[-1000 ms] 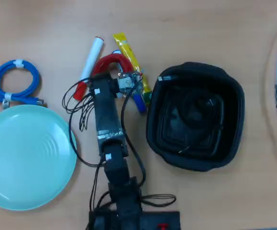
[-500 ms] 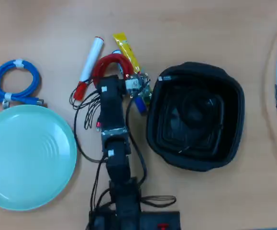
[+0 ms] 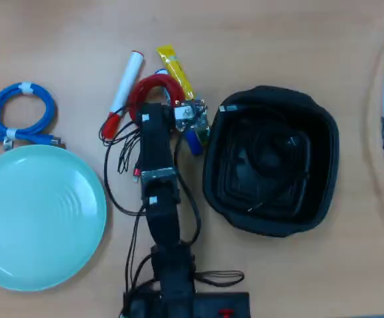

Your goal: Put a black charging cable in a black bowl and put a red charging cable in a green bowl

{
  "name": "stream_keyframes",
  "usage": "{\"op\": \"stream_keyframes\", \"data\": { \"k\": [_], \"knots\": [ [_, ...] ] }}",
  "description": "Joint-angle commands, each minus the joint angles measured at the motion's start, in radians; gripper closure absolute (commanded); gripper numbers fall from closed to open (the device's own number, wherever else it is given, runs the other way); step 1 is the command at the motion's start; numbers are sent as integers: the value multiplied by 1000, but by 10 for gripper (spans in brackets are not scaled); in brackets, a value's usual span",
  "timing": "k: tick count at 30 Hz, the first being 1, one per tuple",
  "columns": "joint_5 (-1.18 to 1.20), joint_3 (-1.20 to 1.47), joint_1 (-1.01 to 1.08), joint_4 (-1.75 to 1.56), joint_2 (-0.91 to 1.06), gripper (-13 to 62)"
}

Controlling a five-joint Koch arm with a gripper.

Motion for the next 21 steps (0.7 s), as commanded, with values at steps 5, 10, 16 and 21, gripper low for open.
{"op": "stream_keyframes", "data": {
  "k": [5,10,16,21],
  "knots": [
    [58,-67,-2,20,14,579],
    [98,-64,-35,44,23,556],
    [101,-69,-155,104,316,557],
    [103,-84,-238,106,555,557]
  ]
}}
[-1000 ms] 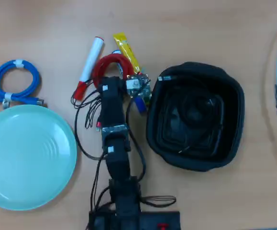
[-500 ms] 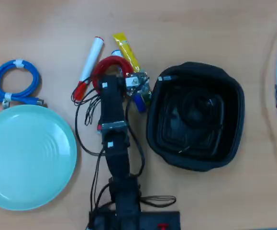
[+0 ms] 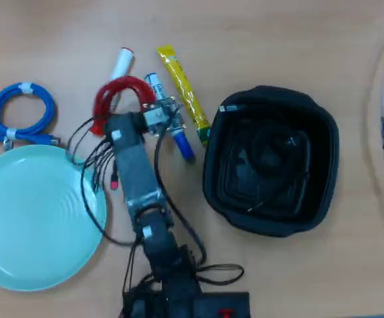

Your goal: Put a black charging cable in a black bowl and put a red charging cable in a green bowl

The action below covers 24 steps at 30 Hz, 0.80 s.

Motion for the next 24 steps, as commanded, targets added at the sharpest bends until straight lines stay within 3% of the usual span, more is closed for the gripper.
{"op": "stream_keyframes", "data": {
  "k": [1,6,15,24],
  "knots": [
    [15,-87,-23,-6,244,557],
    [17,-80,-75,-5,357,557],
    [17,-31,-299,-3,371,558],
    [20,-29,-670,-8,345,558]
  ]
}}
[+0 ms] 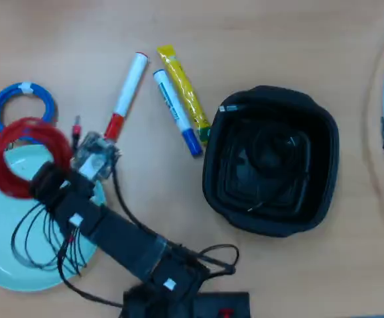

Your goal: Put a black charging cable in a black bowl and put a red charging cable in a green bowl

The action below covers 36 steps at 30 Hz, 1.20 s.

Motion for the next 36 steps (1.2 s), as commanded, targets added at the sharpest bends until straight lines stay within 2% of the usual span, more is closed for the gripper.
{"op": "stream_keyframes", "data": {
  "k": [1,4,12,17,24,29,31,36],
  "knots": [
    [17,-48,-95,-15,15,558],
    [15,-55,-179,-23,-54,559],
    [104,-48,-245,-25,-219,537],
    [127,-48,-250,-20,-324,404],
    [129,-46,-261,5,-327,229],
    [129,-48,-259,38,-328,55],
    [129,-49,-252,54,-328,25],
    [126,-60,-163,84,-314,25]
  ]
}}
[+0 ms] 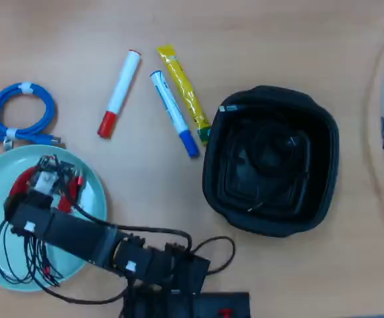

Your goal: Put a black charging cable in a black bowl and put a red charging cable in a green bowl

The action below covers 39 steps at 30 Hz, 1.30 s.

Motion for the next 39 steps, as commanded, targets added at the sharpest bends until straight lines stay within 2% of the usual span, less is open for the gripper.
{"op": "stream_keyframes", "data": {
  "k": [1,7,14,18,21,33,39],
  "knots": [
    [0,-57,75,21,32,23],
    [-23,-55,344,5,26,18],
    [-321,-28,652,-46,6,25],
    [-337,66,792,-75,8,25],
    [-336,202,867,-176,28,25],
    [-333,925,1037,-802,411,25],
    [-330,1218,1108,-1167,460,25]
  ]
}}
